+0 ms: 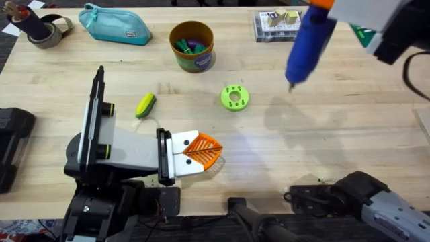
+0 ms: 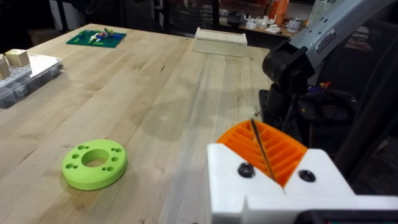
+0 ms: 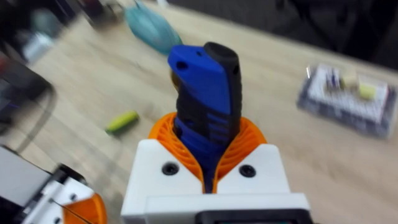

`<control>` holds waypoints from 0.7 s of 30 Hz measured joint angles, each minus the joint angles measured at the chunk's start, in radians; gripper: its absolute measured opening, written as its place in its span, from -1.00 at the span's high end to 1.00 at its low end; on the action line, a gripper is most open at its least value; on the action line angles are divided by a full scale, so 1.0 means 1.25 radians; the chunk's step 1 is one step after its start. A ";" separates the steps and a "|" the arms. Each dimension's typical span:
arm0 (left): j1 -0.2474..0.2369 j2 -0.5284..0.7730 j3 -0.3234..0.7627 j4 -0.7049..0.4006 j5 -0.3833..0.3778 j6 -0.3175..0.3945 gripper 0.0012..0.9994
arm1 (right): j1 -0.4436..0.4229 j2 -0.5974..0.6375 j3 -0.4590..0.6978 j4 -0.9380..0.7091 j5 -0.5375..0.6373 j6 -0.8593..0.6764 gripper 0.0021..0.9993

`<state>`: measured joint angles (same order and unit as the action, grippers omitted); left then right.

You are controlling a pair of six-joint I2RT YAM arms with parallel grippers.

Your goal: Pick up the gripper from the table and insert it into the empty holder that is missing its gripper. Then pick up a screw, insert it into the mounting hole, and use the screwdriver to tighten it. Finally, clean up the table by picking up the vegetable and placing it into the bucket.

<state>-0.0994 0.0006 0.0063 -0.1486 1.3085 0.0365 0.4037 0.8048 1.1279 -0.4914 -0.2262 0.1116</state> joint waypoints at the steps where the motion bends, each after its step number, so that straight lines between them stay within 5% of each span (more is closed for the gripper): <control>1: 0.000 0.000 0.000 0.001 0.001 0.000 0.97 | 0.004 -0.011 -0.009 0.008 -0.003 0.001 0.91; 8: 0.000 0.000 0.000 0.001 0.001 0.000 0.97 | 0.005 -0.057 -0.019 0.073 -0.022 -0.008 0.91; 14: 0.000 0.000 0.000 0.001 0.001 0.000 0.97 | 0.006 -0.081 -0.016 0.261 -0.178 -0.035 0.91; 18: 0.000 0.000 0.000 0.001 0.001 0.000 0.97 | 0.007 -0.010 -0.013 0.417 -0.310 -0.027 0.91; 21: 0.000 0.000 0.000 0.002 0.001 0.000 0.97 | 0.007 0.134 -0.014 0.639 -0.465 0.032 0.91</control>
<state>-0.0994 0.0006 0.0063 -0.1467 1.3094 0.0360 0.4122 0.9719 1.1102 0.3071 -0.8071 0.1515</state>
